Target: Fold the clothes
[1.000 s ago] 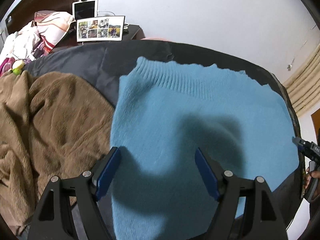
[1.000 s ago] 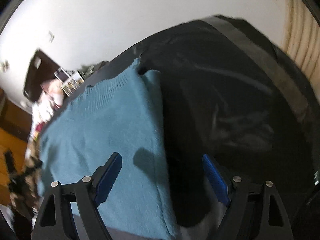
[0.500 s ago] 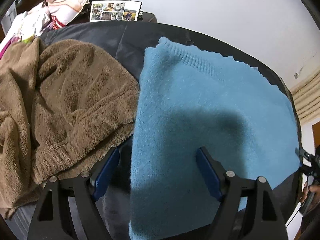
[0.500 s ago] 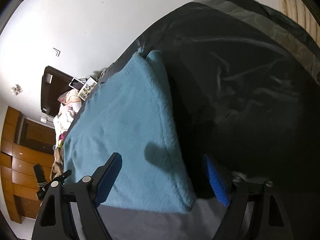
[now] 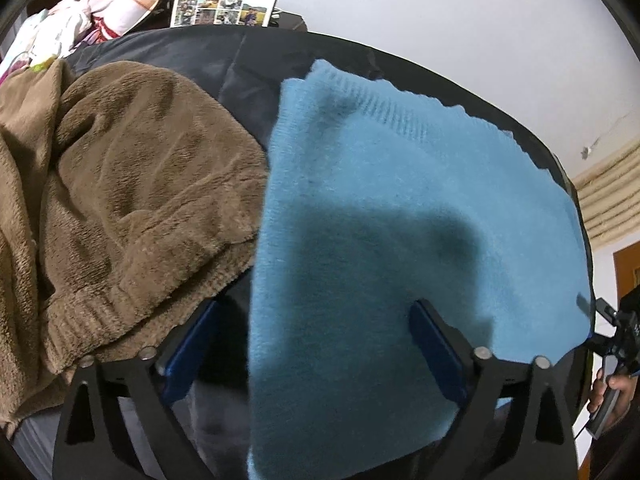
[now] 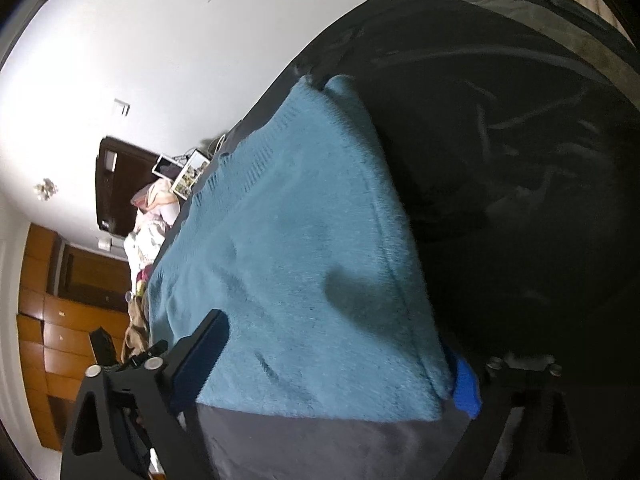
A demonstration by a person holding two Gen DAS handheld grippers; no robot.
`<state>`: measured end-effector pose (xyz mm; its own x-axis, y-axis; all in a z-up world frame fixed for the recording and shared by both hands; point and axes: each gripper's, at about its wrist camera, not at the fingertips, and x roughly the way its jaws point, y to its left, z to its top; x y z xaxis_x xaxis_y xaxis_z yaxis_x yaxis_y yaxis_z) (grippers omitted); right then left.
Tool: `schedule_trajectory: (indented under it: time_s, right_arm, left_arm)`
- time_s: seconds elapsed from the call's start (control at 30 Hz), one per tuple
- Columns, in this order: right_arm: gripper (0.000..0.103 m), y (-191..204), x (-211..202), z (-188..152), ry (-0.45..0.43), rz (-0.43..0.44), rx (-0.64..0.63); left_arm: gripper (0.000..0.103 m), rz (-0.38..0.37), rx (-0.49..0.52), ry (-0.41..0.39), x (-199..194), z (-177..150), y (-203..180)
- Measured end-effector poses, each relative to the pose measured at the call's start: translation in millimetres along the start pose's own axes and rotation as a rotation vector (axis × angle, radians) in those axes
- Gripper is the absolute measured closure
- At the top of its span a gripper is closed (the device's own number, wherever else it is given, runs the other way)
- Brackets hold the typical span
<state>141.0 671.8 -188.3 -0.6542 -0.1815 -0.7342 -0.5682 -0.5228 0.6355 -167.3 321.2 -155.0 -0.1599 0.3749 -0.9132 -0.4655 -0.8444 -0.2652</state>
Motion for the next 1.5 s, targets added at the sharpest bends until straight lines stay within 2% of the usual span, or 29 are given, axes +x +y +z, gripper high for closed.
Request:
schedule_trajectory:
  time_s: [0.27, 0.47, 0.57, 0.67, 0.7, 0.73, 0.83, 0.93, 1.03, 1.13, 1.3, 1.5]
  right_arm:
    - [0.0, 9, 12, 15, 0.019, -0.016, -0.073]
    - [0.001, 10, 17, 18, 0.069, 0.03, -0.087]
    - [0.012, 15, 18, 15, 0.086, -0.005, -0.128]
    - [0.045, 15, 15, 13, 0.091, -0.101, -0.177]
    - [0.061, 13, 13, 12, 0.09, -0.129, -0.185]
    - [0.066, 9, 11, 12, 0.09, -0.138, -0.183]
    - [0.073, 1, 6, 10, 0.091, -0.118, -0.175]
    - [0.08, 7, 2, 6, 0.091, -0.141, -0.221]
    - [0.086, 12, -4, 4, 0.105, -0.171, -0.284]
    - [0.087, 12, -9, 1, 0.134, -0.193, -0.338]
    - [0.088, -5, -26, -8, 0.172, -0.215, -0.382]
    - [0.088, -26, -56, -32, 0.207, -0.237, -0.427]
  left_arm:
    - [0.001, -0.035, 0.053, 0.016, 8, 6, -20]
    - [0.001, -0.12, 0.066, 0.026, 9, 6, -31]
    - [0.003, -0.11, 0.074, 0.031, 8, 4, -33]
    - [0.01, -0.095, 0.07, 0.039, 7, 5, -31]
    - [0.016, -0.086, 0.066, 0.042, 7, 7, -30]
    - [0.022, -0.07, 0.06, 0.046, 6, 7, -30]
    - [0.036, -0.053, 0.031, 0.061, 1, 4, -25]
    - [0.048, -0.03, 0.014, 0.061, -6, 0, -28]
    - [0.059, 0.001, 0.006, 0.06, -12, -6, -35]
    - [0.066, 0.021, 0.01, 0.072, -15, -16, -44]
    - [0.068, 0.042, 0.045, 0.096, -21, -45, -65]
    - [0.068, 0.028, 0.032, 0.125, -31, -94, -82]
